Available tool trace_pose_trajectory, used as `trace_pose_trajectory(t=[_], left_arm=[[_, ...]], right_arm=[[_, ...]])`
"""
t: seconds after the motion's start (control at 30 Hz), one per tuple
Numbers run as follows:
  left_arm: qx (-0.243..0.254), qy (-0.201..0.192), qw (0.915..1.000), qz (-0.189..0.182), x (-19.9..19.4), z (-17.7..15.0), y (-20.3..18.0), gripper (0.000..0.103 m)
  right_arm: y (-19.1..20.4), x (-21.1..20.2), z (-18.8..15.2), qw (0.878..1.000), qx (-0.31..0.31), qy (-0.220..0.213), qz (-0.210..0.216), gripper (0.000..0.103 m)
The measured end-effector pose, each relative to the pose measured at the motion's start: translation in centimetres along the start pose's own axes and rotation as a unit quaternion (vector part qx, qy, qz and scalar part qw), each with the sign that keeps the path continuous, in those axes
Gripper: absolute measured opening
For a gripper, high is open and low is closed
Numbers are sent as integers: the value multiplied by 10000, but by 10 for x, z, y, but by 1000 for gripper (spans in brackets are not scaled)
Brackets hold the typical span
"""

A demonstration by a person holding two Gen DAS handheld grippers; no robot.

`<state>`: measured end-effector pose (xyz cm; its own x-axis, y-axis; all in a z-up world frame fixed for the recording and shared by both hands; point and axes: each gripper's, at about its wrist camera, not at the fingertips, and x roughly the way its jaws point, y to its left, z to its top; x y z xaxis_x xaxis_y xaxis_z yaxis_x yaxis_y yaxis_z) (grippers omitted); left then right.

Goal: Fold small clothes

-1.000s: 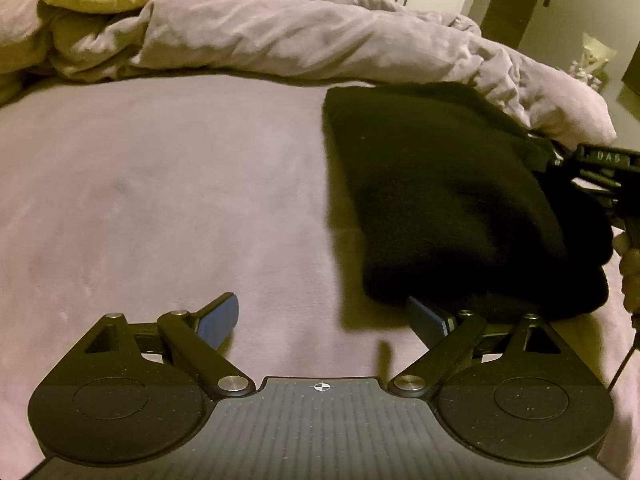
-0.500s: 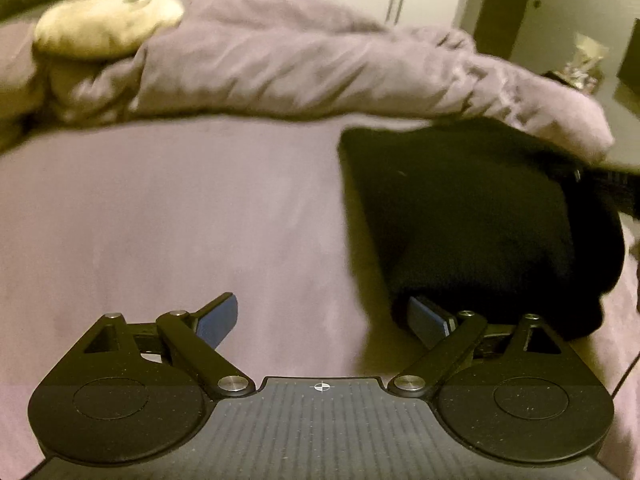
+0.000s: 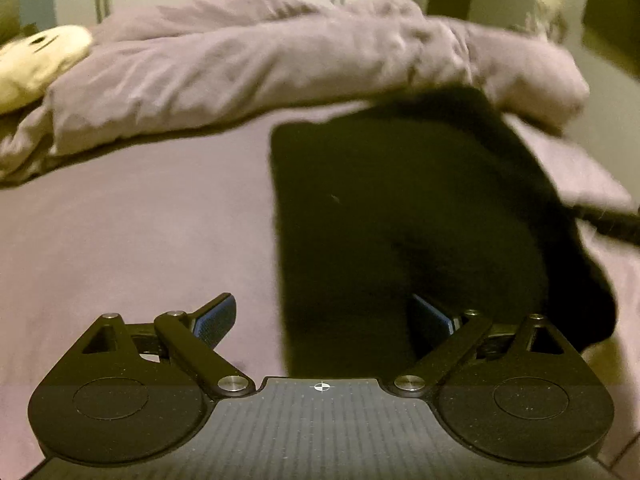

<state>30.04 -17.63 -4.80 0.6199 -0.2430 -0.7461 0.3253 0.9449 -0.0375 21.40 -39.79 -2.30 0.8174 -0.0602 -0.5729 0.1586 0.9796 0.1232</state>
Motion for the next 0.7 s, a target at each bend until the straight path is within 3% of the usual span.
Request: trace_pose_trajectory(t=[0.07,0.17,0.27,0.4,0.6,0.7], left_arm=[[-16,116,9999,-61,9,-4,-6,98],[-18,262,9996,-72,16,-7,-15,98],[174,287,9994,59,19,-10,-22,100],[168,374,9992,-8,22,-11,-20,102],[-91,499,9984,-232,34,-11,-12,103],[-421,523,9964,-518,24,-8,1,103]], right_arm=[[5,-13,6,9994,-173,-256,-131,49],[18,-16,13,9973,-486,-524,141,47],[28,7,15,9966,-743,-294,219,36],[19,48,4,9973,-694,219,-67,32],[-5,79,-15,9985,-186,506,91,33],[-3,74,-11,9980,-301,548,86,36]])
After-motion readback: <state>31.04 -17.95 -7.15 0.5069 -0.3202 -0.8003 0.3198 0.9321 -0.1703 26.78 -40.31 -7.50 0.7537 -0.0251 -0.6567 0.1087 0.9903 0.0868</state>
